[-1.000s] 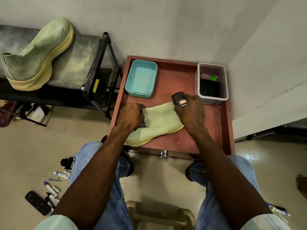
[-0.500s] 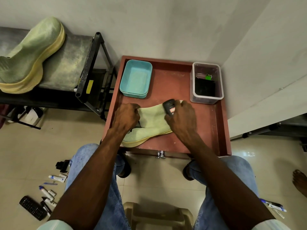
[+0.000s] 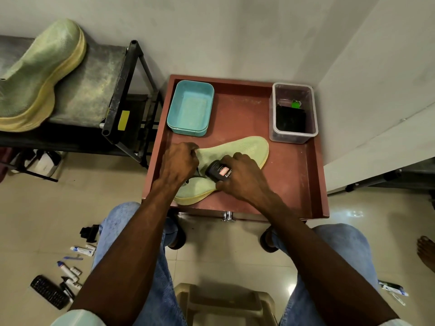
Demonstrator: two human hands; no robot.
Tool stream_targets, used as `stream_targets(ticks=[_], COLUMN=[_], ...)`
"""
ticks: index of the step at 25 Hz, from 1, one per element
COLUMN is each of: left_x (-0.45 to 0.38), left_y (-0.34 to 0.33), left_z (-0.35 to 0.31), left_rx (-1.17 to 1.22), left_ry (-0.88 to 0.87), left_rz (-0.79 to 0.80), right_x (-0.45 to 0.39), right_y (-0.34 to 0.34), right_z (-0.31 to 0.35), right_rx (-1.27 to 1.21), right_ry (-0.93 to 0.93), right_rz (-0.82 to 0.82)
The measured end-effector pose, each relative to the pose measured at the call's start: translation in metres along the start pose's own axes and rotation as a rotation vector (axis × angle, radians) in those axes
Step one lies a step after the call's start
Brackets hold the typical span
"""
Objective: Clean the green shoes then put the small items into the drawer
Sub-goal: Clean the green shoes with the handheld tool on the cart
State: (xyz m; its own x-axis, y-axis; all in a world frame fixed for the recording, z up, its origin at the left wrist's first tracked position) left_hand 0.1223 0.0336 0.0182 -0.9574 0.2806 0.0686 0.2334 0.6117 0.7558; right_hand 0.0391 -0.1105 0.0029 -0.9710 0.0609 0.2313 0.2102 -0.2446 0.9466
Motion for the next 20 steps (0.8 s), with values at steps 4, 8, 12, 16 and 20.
stream_targets(ticks=[4,8,12,16,20], left_x=[0.0,0.001,0.001,0.0,-0.002], left_y=[0.002,0.002,0.002,0.002,0.003], left_z=[0.0,0.001,0.0,0.0,0.0], left_rx=[-0.005,0.006,0.011,-0.006,-0.017], left_ry=[0.005,0.032,0.034,0.028,0.013], left_rz=[-0.025,-0.022,-0.011,-0.012,-0.006], right_x=[0.006,0.002,0.002,0.0,-0.003], right_y=[0.042,-0.003,0.042,0.002,0.03], right_z=[-0.072,0.0,-0.071,-0.002,-0.054], right_rx=[0.164,-0.063,0.113,-0.012,0.048], right_ry=[-0.393,-0.036,-0.394,-0.081,-0.304], right_rz=[-0.293,0.041,-0.275,-0.033,-0.219])
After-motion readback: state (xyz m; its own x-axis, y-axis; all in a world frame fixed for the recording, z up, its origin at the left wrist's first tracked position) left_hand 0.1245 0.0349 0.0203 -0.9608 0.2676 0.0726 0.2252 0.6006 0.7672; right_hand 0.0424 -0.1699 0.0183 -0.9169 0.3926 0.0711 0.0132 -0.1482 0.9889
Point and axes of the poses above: each hand's wrist, its own x-axis away from the middle knuckle, its own y-axis out of the back of the hand, z = x × y, the point moved 8 cm from there along -x, towards the middle knuckle, and after that the axes turned 12 degrees about x, right-handed, at the moved point
